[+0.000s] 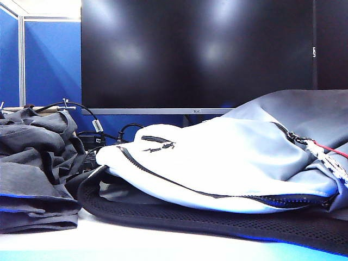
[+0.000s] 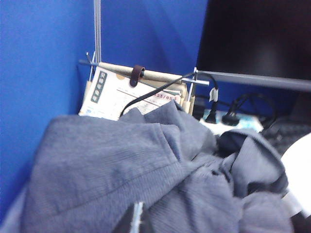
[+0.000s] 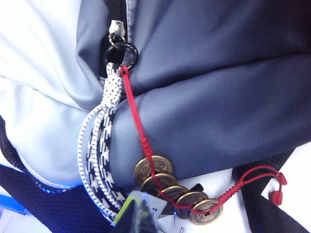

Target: Take the gray clothes out of the backpack.

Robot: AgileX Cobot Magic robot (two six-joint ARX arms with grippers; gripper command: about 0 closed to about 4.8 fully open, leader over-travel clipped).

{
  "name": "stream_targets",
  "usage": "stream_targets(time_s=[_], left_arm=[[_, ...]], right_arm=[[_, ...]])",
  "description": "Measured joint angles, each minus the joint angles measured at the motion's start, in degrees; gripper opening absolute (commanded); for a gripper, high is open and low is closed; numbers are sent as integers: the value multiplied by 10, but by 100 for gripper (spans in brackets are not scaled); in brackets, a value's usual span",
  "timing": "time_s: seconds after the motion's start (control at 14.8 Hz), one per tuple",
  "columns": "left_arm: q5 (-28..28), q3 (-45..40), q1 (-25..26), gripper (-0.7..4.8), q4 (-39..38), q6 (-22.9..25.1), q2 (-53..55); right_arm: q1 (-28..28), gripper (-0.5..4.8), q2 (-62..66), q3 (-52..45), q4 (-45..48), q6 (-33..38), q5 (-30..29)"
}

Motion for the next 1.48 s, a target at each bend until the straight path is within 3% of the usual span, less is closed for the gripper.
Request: stream_targets(time_s=[0.47,1.48], left_arm=[[4,0,0,-5,-3,29,0],[5,0,0,-5,-21,32,0]], right_arm=[[0,-7,0,0,0,0,0],[0,-7,-2,0,1,0,4]])
